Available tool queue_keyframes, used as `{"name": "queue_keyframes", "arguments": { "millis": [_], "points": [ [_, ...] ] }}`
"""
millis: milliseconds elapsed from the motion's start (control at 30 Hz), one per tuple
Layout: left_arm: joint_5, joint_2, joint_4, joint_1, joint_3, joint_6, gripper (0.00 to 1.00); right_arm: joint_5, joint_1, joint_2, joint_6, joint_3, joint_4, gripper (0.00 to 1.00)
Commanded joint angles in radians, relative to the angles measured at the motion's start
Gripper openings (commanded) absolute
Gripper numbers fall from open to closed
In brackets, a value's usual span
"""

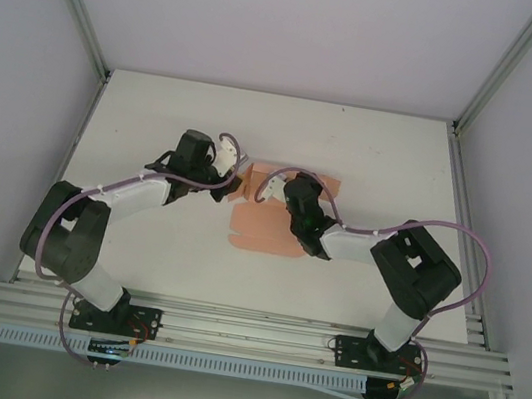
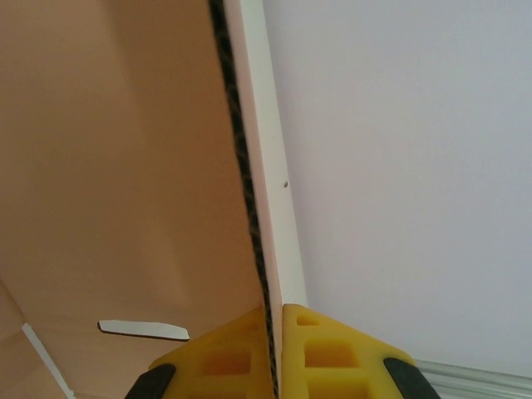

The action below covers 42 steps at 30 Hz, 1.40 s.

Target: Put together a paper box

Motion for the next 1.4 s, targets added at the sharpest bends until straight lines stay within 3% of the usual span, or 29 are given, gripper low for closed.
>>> {"name": "queue_keyframes", "arguments": {
  "millis": [0, 300, 367, 433, 633, 733, 800, 833, 867, 1000, 1067, 1167, 1267, 1367],
  "points": [
    [0.08, 0.0, 0.065, -0.031, -0.018, -0.061, 0.05, 0.007, 0.024, 0.009, 0.04, 0.002, 0.051, 0.0],
    [0.06, 0.07, 0.134, -0.08, -0.042, -0.12, 0.06, 0.05, 0.053, 0.045, 0.028, -0.063, 0.157, 0.0],
    [0.044, 0.065, 0.144, -0.08, -0.056, -0.151, 0.13, 0.073, 0.055, 0.063, 0.014, -0.084, 0.202, 0.0],
    [0.03, 0.053, 0.149, -0.08, -0.07, -0.184, 0.29, 0.088, 0.055, 0.073, 0.008, -0.102, 0.227, 0.0],
    [-0.062, -0.015, 0.154, -0.08, -0.127, -0.253, 0.38, 0.092, 0.058, 0.045, -0.002, -0.145, 0.284, 0.0],
    [-0.124, -0.058, 0.118, -0.08, -0.13, -0.293, 0.56, 0.091, 0.056, 0.045, -0.001, -0.148, 0.28, 0.0],
    [-0.166, -0.104, 0.093, -0.08, -0.136, -0.313, 0.73, 0.095, 0.057, 0.057, -0.016, -0.15, 0.294, 0.0],
    [-0.2, -0.133, 0.084, -0.078, -0.143, -0.325, 0.9, 0.097, 0.056, 0.063, -0.026, -0.148, 0.301, 0.0],
    [-0.249, -0.163, 0.071, -0.078, -0.151, -0.336, 0.98, 0.101, 0.057, 0.07, -0.033, -0.148, 0.309, 0.0],
    [-0.525, -0.257, 0.005, -0.062, -0.167, -0.374, 0.99, 0.097, 0.057, 0.077, -0.038, -0.149, 0.321, 0.0],
    [-0.548, -0.258, -0.062, -0.003, -0.146, -0.428, 0.99, 0.095, 0.057, 0.078, -0.036, -0.15, 0.316, 0.0],
    [-0.449, -0.194, -0.14, 0.113, -0.104, -0.533, 0.99, 0.091, 0.058, 0.079, -0.028, -0.147, 0.307, 0.0],
    [-0.363, -0.087, -0.159, 0.124, -0.043, -0.504, 0.97, 0.089, 0.058, 0.079, -0.028, -0.144, 0.3, 0.0],
    [-0.145, 0.022, -0.133, 0.124, 0.004, -0.429, 0.81, 0.089, 0.059, 0.071, -0.024, -0.143, 0.288, 0.0]
  ]
}}
